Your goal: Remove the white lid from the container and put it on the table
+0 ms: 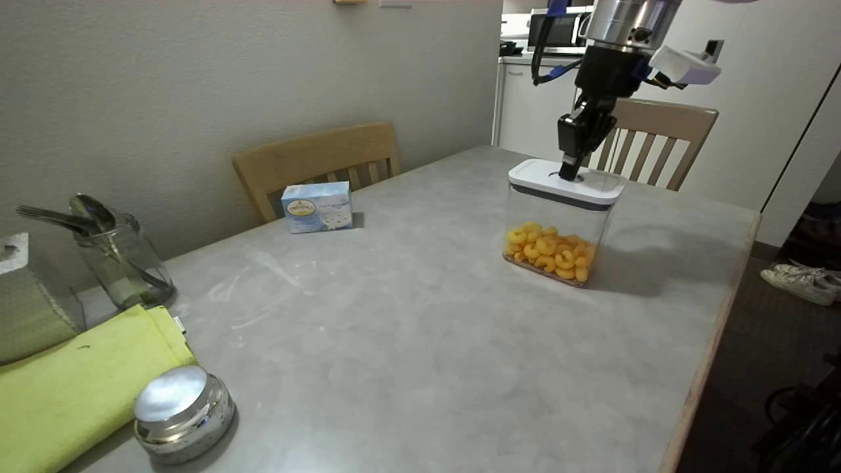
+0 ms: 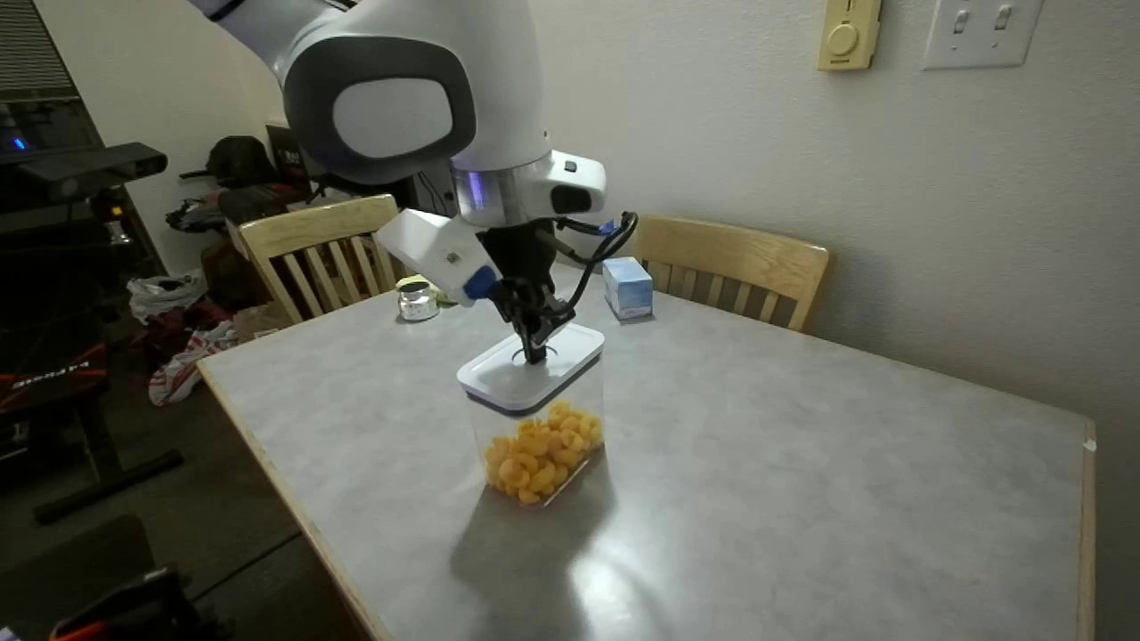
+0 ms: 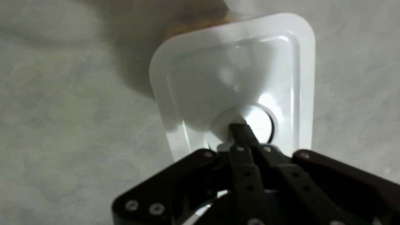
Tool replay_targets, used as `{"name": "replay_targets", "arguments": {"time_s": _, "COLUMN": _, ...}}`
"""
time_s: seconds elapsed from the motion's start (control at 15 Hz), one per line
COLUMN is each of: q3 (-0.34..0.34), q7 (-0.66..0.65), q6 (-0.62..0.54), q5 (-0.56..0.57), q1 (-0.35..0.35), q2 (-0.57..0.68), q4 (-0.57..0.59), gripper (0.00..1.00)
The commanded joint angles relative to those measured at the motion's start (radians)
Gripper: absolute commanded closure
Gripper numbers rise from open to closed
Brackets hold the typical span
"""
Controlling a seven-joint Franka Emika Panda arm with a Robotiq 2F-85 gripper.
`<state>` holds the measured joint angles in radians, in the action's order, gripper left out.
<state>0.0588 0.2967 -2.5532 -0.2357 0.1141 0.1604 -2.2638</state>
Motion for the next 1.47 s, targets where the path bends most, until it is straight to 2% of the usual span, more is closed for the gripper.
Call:
{"name": "replay_targets", "arguments": {"time_s": 0.0, "q3": -0.001, "q7": -0.015, "q6": -0.031, "q5": 0.057, "q1": -0.002, "q2": 0.048, "q4": -0.039, "gripper": 1.00}}
{"name": "replay_targets", "arguments": {"time_s": 0.67, "q3": 0.004, "q7": -0.064, "q6": -0.033, "q5": 0.139, "q1": -0.014, "q2": -0.021, "q4": -0.052, "gripper": 1.00}}
{"name": "replay_targets", "arguments": {"time_s": 0.73, "q3": 0.003, "q7": -0.070, "q6": -0.034, "q5": 0.143, "q1": -0.015, "q2": -0.033, "q4": -0.057, "gripper": 0.92}}
{"name": "replay_targets", "arguments": {"time_s": 0.8, "q3": 0.000, "q7": -0.073, "q6": -0.034, "q5": 0.142, "q1": -0.015, "q2": -0.043, "q4": -0.060, "gripper": 0.73}}
{"name": "replay_targets", "arguments": {"time_s": 1.4, "q3": -0.005, "q7": -0.066, "q6": -0.021, "q5": 0.111, "q1": -0.027, "q2": -0.112, "q4": -0.080, "gripper": 0.11}}
